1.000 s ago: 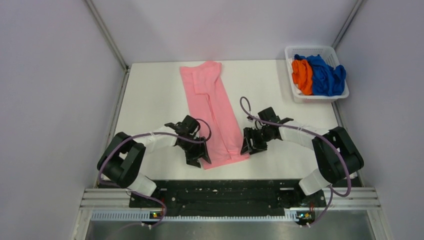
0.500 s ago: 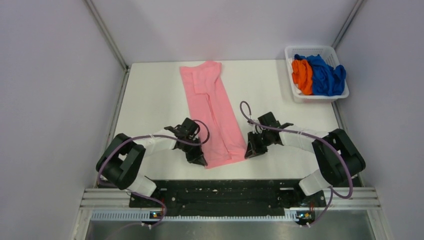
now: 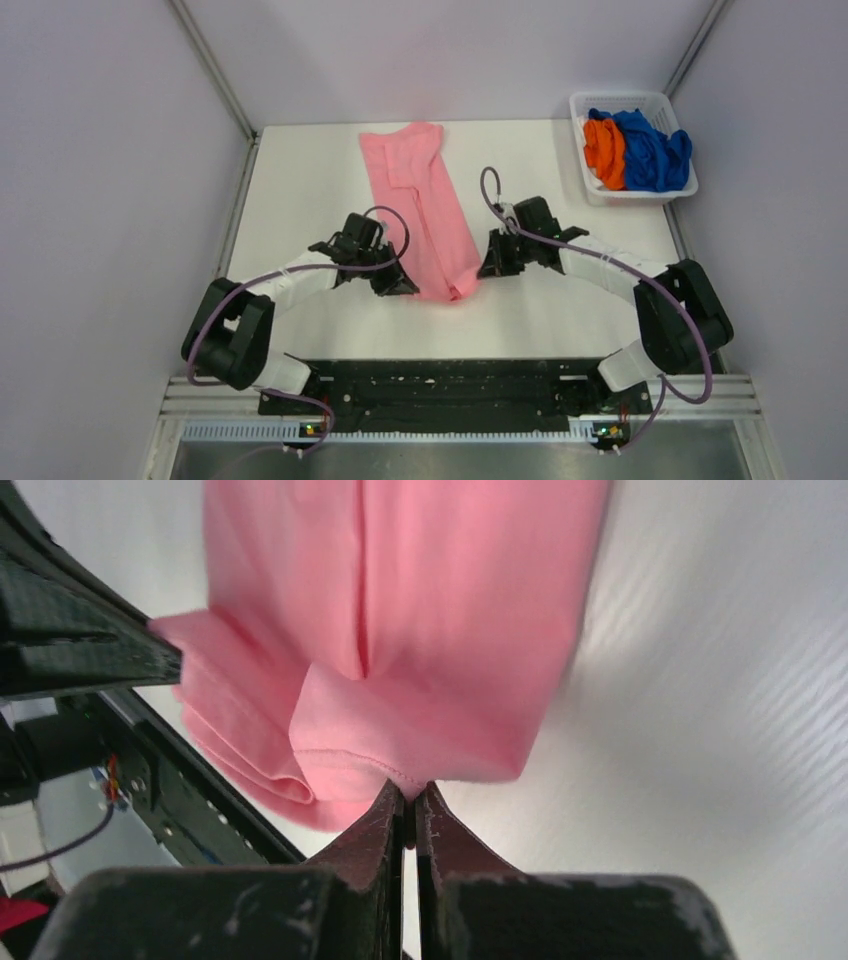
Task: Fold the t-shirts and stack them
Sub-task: Fold the folded rectangular tshirt in 1/3 of the way, then grab one side of the 2/3 rectangular tshirt with both arms, then fold the long partially folded tshirt into a neat square
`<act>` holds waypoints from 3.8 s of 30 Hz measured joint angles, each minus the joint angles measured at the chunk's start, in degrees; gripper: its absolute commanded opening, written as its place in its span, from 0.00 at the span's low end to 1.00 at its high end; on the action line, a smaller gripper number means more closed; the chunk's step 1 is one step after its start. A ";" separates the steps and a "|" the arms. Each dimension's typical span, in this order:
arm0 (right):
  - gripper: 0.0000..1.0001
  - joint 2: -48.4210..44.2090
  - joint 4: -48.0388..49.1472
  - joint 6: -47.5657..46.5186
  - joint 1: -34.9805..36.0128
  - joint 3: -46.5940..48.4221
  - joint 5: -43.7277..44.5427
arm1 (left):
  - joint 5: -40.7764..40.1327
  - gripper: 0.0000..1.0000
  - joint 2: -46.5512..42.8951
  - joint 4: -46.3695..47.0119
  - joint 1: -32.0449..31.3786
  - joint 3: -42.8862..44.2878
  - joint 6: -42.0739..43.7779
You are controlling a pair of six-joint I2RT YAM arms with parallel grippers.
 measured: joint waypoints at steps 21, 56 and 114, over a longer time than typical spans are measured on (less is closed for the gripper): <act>0.00 30.47 7.13 1.01 -0.02 43.12 9.49 | -0.87 0.00 17.42 9.60 20.83 23.80 0.28; 0.61 21.86 14.19 2.05 -3.45 22.49 11.82 | -10.21 0.65 13.14 1.86 11.28 11.39 1.64; 0.00 -6.93 -0.90 4.68 -9.29 14.56 -4.74 | -21.46 0.00 -9.35 -8.48 4.94 19.39 7.21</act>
